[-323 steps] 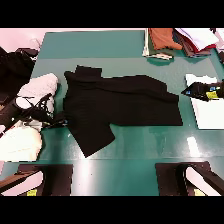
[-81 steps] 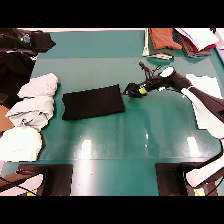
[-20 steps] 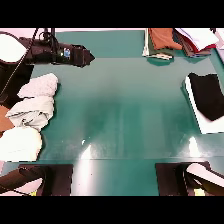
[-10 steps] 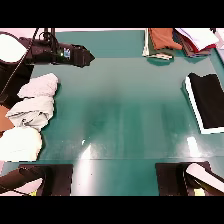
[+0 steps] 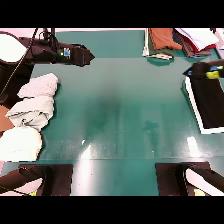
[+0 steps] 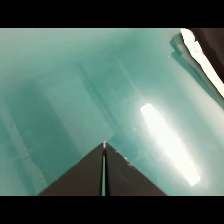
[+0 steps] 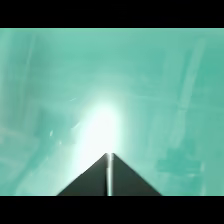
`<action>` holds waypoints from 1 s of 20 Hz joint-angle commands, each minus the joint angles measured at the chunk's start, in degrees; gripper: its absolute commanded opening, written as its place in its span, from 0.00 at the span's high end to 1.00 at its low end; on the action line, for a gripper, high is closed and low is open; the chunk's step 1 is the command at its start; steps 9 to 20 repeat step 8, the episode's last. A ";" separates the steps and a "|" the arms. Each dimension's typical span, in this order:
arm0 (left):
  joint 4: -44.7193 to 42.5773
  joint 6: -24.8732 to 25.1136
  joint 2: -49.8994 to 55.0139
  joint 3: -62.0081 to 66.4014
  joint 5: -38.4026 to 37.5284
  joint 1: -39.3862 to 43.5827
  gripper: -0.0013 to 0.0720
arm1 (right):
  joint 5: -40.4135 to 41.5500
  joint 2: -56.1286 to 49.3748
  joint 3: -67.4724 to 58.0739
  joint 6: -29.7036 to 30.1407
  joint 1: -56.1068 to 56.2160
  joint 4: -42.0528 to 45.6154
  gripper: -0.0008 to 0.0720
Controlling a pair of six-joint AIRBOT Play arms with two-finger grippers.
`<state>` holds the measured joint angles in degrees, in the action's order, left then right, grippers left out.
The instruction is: Fold the shirts.
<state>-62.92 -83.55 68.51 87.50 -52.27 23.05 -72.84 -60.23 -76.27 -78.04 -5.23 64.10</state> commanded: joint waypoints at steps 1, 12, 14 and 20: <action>0.02 0.00 0.00 0.00 0.42 0.00 0.95 | 2.84 0.15 -0.11 0.09 11.30 5.90 0.96; 0.02 0.00 0.00 0.00 0.42 0.00 0.95 | 4.07 0.15 -0.11 0.02 14.67 6.43 0.96; 0.02 0.00 0.00 0.00 0.42 0.00 0.95 | 4.07 0.15 -0.11 0.02 14.67 6.43 0.96; 0.02 0.00 0.00 0.00 0.42 0.00 0.95 | 4.07 0.15 -0.11 0.02 14.67 6.43 0.96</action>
